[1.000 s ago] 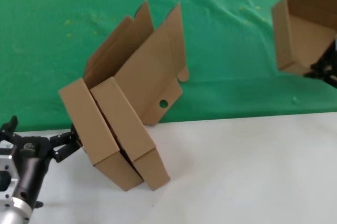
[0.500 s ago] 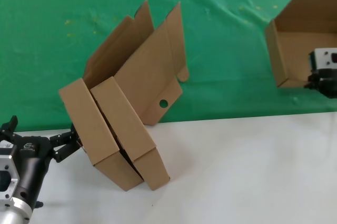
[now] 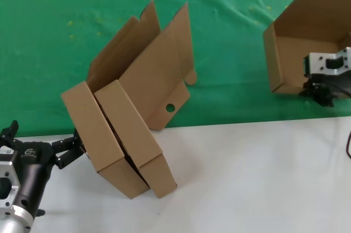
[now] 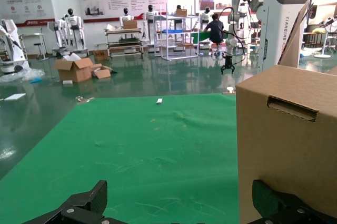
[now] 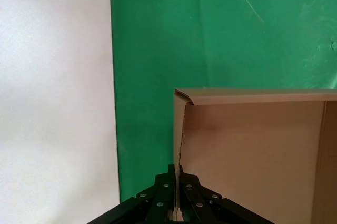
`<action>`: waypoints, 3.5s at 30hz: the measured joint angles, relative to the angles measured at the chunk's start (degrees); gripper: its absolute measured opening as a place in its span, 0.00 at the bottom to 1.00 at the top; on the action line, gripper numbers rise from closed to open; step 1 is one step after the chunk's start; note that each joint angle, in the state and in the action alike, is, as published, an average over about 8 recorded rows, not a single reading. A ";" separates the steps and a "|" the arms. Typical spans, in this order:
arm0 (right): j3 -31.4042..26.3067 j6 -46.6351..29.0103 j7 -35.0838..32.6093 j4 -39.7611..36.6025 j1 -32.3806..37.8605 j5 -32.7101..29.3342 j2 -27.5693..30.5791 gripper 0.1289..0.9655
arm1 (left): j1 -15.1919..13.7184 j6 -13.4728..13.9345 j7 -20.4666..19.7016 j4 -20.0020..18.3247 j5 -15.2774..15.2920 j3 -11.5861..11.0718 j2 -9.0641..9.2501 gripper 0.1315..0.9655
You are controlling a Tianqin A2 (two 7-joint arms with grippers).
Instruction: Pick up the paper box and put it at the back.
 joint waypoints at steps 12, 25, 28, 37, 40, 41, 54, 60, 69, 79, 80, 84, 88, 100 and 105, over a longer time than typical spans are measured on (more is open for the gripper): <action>2.54 0.13 1.24 0.03 -0.10 -1.47 0.72 0.10 | 0.00 0.00 0.00 0.00 0.00 0.00 0.00 1.00; 7.19 -3.43 0.40 0.06 0.29 0.39 1.12 0.26 | 0.00 0.00 0.00 0.00 0.00 0.00 0.00 1.00; 9.05 -6.08 -0.69 0.10 0.98 1.73 1.77 0.31 | 0.00 0.00 0.00 0.00 0.00 0.00 0.00 1.00; 22.82 -16.99 -4.05 3.29 -2.22 14.27 8.89 0.54 | 0.00 0.00 0.00 0.00 0.00 0.00 0.00 1.00; 30.85 -19.69 -3.43 8.42 -8.55 22.13 11.90 0.64 | 0.00 0.00 0.00 0.00 0.00 0.00 0.00 1.00; 33.60 -20.24 -2.98 10.54 -11.14 24.87 12.64 0.67 | 0.00 0.00 0.00 0.00 0.00 0.00 0.00 1.00; 66.45 -17.13 -1.34 39.57 -44.87 55.98 4.18 0.91 | 0.00 0.00 0.00 0.00 0.00 0.00 0.00 1.00; 72.59 -13.43 -0.81 50.97 -54.98 62.36 -4.02 0.97 | 0.00 0.00 0.00 0.00 0.00 0.00 0.00 1.00; 71.03 -8.74 1.05 54.54 -58.01 60.52 -3.99 1.00 | 0.00 0.00 0.00 0.00 0.00 0.00 0.00 1.00; 67.82 -0.95 4.24 59.72 -62.41 56.78 -3.11 1.00 | 0.00 0.00 0.00 0.00 -0.01 0.00 0.00 1.00; 67.48 -0.14 4.57 60.25 -62.87 56.40 -3.03 1.00 | 0.00 0.00 0.00 0.00 -0.01 0.00 0.00 1.00; 66.14 3.14 5.92 62.45 -64.72 54.83 -2.67 1.00 | 0.00 0.00 0.00 0.00 -0.01 0.00 0.00 1.00; 64.82 6.40 7.26 64.62 -66.55 53.27 -2.32 1.00 | 0.00 0.00 0.00 0.00 -0.01 0.00 0.00 1.00; 60.88 16.02 11.19 71.02 -71.97 48.68 -1.27 1.00 | 0.00 0.00 0.04 0.00 -0.01 0.00 0.00 1.00; 59.21 20.08 12.85 73.73 -74.29 46.74 -0.83 1.00 | 0.00 0.00 0.03 0.00 -0.01 0.00 0.00 1.00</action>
